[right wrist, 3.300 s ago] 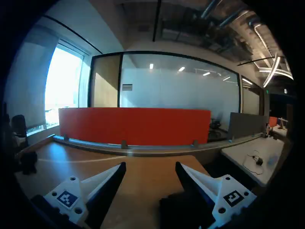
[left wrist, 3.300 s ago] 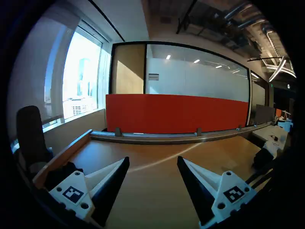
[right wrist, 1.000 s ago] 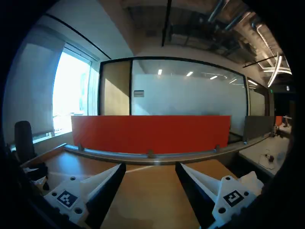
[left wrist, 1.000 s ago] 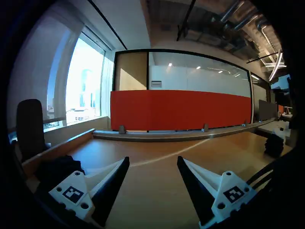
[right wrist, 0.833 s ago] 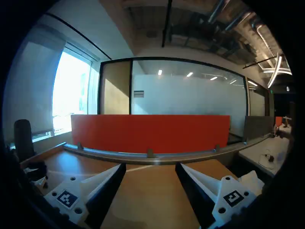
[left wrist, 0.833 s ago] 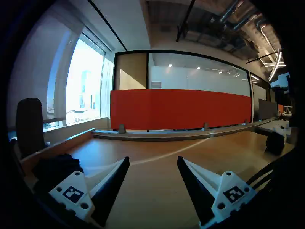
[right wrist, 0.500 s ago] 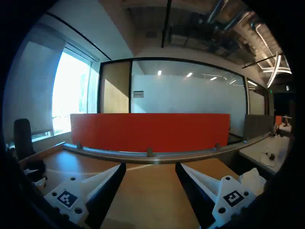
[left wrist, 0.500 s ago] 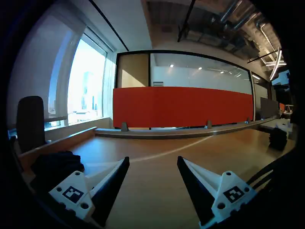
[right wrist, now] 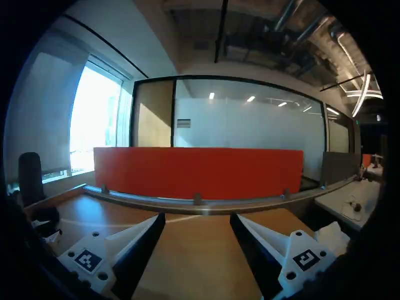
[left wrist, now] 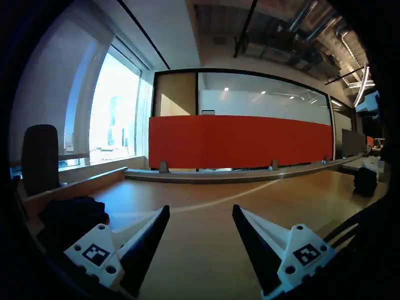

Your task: Fold towel

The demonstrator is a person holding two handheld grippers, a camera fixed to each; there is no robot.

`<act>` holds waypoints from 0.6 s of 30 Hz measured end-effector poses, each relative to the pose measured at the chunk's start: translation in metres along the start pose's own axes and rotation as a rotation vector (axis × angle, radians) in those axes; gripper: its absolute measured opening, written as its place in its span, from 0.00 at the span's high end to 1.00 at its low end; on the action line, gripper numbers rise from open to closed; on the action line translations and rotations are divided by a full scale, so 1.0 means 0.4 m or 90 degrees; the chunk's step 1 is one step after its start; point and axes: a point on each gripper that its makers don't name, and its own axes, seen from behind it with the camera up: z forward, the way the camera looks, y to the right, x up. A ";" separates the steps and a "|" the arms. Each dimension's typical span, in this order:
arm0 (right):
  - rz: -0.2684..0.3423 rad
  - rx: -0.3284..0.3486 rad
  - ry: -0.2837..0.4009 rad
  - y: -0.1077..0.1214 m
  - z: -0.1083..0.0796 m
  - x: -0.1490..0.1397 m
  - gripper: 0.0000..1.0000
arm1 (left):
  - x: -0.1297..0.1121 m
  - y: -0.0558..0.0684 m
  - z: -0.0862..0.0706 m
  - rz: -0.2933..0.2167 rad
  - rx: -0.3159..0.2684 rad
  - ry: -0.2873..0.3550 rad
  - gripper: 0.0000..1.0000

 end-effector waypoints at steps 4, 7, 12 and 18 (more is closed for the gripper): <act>0.001 -0.001 -0.003 0.006 0.000 -0.009 0.00 | 0.003 -0.001 -0.004 0.001 0.004 0.003 0.07; 0.002 -0.003 -0.003 0.013 -0.001 -0.016 0.00 | 0.003 0.000 -0.005 0.001 0.003 0.004 0.07; 0.001 -0.003 -0.004 0.025 -0.004 -0.019 0.00 | 0.002 0.007 -0.006 0.003 -0.005 0.004 0.07; -0.001 -0.006 0.006 0.046 -0.007 -0.021 0.00 | 0.001 0.008 -0.006 0.004 -0.007 0.005 0.07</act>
